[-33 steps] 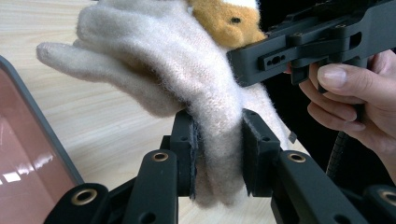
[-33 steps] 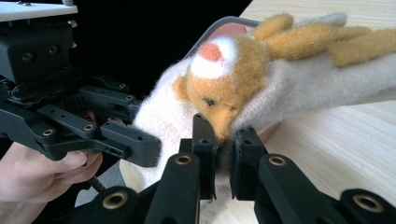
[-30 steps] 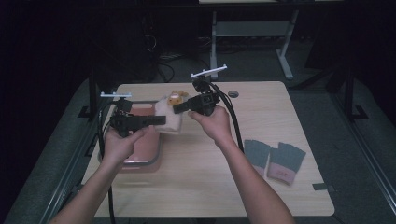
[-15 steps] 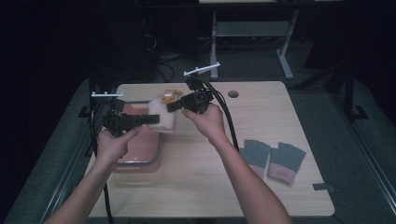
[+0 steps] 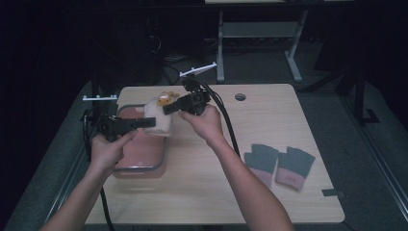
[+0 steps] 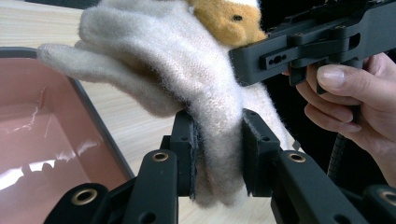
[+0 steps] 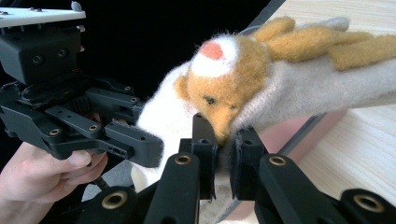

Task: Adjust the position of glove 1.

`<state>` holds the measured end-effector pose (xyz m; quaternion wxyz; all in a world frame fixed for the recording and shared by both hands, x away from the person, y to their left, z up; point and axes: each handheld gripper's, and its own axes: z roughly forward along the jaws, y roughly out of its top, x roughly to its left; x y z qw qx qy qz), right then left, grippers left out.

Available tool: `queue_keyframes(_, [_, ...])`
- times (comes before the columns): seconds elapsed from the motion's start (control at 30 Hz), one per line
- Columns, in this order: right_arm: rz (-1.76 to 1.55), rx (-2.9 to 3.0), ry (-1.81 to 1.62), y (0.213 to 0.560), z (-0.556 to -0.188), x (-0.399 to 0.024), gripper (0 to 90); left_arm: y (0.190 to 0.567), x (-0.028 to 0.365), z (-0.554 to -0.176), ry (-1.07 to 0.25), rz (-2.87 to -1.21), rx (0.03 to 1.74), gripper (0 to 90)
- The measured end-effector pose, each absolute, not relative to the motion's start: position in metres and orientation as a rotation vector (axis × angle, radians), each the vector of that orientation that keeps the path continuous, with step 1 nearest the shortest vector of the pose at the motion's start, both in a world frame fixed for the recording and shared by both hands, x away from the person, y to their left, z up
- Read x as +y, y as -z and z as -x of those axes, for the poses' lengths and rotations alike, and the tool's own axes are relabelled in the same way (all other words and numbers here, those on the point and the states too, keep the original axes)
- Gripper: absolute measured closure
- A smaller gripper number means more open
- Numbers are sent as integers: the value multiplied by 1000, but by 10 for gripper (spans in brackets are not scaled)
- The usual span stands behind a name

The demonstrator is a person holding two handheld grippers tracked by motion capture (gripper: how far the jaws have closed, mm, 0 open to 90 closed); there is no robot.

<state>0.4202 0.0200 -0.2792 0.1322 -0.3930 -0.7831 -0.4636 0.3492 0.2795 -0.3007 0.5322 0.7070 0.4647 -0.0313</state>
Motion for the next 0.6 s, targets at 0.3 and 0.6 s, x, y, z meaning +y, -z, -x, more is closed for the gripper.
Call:
queue_keyframes(0.3, [1117,-2276,1341,278,-422,34,824,301,292,-347,66,-1675,1117,696])
queue_keyframes(0.6, [1100,-2267,1322,285,-427,51,825,305,307,-346,54,-1669,1151,696])
